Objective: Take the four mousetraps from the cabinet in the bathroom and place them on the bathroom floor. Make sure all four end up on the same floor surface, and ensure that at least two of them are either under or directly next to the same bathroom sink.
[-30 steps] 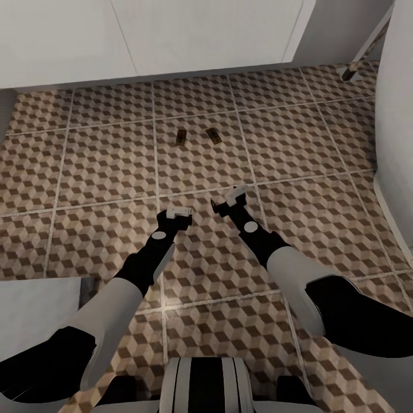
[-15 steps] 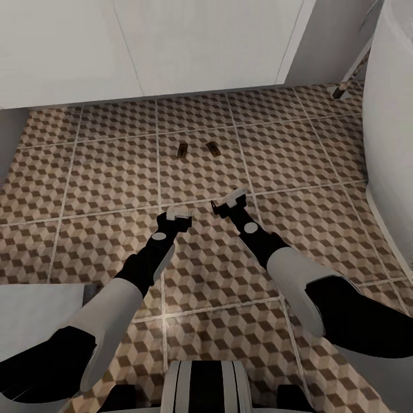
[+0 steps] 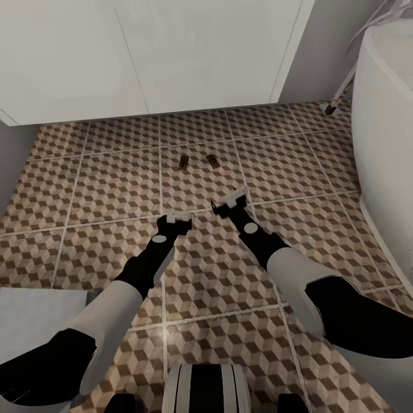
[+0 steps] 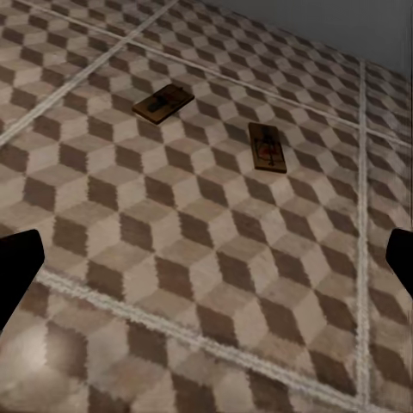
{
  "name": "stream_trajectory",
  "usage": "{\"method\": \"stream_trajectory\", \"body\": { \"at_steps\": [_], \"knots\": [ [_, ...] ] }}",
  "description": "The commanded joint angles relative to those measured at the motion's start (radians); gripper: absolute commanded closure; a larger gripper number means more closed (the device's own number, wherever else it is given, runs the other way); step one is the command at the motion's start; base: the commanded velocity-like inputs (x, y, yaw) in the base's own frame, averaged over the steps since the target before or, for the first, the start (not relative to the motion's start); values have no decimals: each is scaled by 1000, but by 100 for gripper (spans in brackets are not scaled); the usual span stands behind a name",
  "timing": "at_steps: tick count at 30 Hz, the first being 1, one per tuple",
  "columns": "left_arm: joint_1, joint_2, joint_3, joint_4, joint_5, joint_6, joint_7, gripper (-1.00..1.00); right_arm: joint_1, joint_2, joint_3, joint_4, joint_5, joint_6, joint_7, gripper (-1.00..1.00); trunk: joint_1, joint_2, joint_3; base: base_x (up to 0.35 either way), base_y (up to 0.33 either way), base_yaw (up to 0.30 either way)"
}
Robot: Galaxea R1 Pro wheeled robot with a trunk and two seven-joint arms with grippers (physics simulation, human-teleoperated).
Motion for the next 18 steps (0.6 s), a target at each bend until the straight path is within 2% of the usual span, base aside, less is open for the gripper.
{"method": "stream_trajectory", "body": {
  "at_steps": [1,11,18],
  "knots": [
    [0,1,-5,1,5,5,8,-100,-1,0,-1,2,10,-2,-5,-100,-1,0,3,0,0,0],
    [1,1,-5,35,5,4,7,-100,4,-2,-1,3,10,-2,-5,-100,-5,2,42,0,0,0],
    [22,0,-5,79,5,-2,7,-100,9,-3,-1,4,11,-3,-5,-100,-8,4,69,0,0,0]
  ]
}}
